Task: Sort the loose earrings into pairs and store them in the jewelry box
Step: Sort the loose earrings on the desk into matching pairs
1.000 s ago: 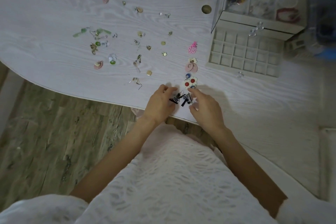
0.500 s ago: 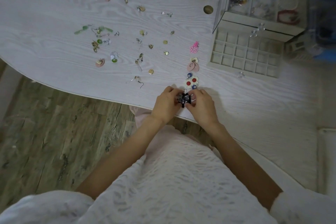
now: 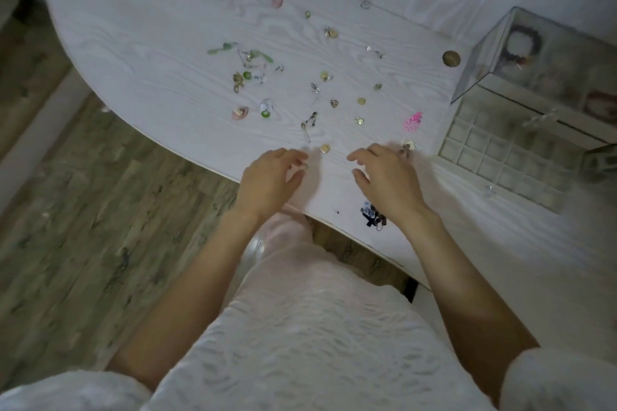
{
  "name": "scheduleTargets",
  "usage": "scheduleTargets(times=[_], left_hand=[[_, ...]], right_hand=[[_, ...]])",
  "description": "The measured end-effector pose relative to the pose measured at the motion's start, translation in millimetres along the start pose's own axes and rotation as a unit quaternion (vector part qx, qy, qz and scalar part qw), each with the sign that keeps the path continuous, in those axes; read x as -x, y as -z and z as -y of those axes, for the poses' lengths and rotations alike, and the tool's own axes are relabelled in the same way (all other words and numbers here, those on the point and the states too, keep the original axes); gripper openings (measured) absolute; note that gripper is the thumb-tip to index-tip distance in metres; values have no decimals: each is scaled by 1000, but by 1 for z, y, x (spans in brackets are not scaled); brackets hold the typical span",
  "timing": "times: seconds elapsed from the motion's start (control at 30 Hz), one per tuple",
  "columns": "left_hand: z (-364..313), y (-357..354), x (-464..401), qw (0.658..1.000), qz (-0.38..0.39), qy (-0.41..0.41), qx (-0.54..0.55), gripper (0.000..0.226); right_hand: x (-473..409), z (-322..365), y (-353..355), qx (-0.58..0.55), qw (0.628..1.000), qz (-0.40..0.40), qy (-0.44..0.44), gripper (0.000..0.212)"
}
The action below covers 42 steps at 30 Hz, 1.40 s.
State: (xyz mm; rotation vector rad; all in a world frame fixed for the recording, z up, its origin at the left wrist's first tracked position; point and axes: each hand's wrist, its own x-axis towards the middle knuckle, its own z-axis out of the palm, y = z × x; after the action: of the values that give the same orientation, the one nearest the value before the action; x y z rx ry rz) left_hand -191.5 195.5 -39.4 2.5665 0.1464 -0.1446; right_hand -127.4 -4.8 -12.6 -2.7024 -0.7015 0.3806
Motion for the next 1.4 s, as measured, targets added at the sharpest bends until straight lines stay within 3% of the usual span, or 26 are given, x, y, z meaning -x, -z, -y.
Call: scheduleTargets(times=[0.1, 0.3, 0.47, 0.6, 0.7, 0.87, 1.07, 1.2, 1.4], left_hand=[[21, -5, -6, 996, -63, 69, 10, 38], [8, -27, -19, 996, -38, 77, 21, 54], [18, -26, -24, 996, -27, 83, 16, 32], [28, -20, -20, 994, -38, 98, 39, 9], [30, -18, -20, 993, -28, 107, 49, 11], [25, -20, -20, 995, -32, 96, 13, 21], [15, -22, -24, 996, -30, 87, 17, 30], [8, -28, -26, 998, -23, 54, 3, 17], [-16, -43, -18, 999, 5, 11, 37, 14]], right_hand=[[-46, 14, -13, -46, 999, 5, 21, 27], [-99, 40, -45, -56, 998, 19, -5, 37], [-98, 40, -54, -42, 998, 38, 30, 23], [-90, 35, -53, -59, 995, 37, 65, 35], [-86, 33, -47, -90, 994, -23, 56, 41], [-83, 29, -42, -118, 991, -47, 40, 24], [-72, 26, -36, -196, 977, -87, -6, 13], [-43, 16, -21, -254, 957, -119, -76, 11], [9, -3, -23, -273, 942, -100, -165, 12]])
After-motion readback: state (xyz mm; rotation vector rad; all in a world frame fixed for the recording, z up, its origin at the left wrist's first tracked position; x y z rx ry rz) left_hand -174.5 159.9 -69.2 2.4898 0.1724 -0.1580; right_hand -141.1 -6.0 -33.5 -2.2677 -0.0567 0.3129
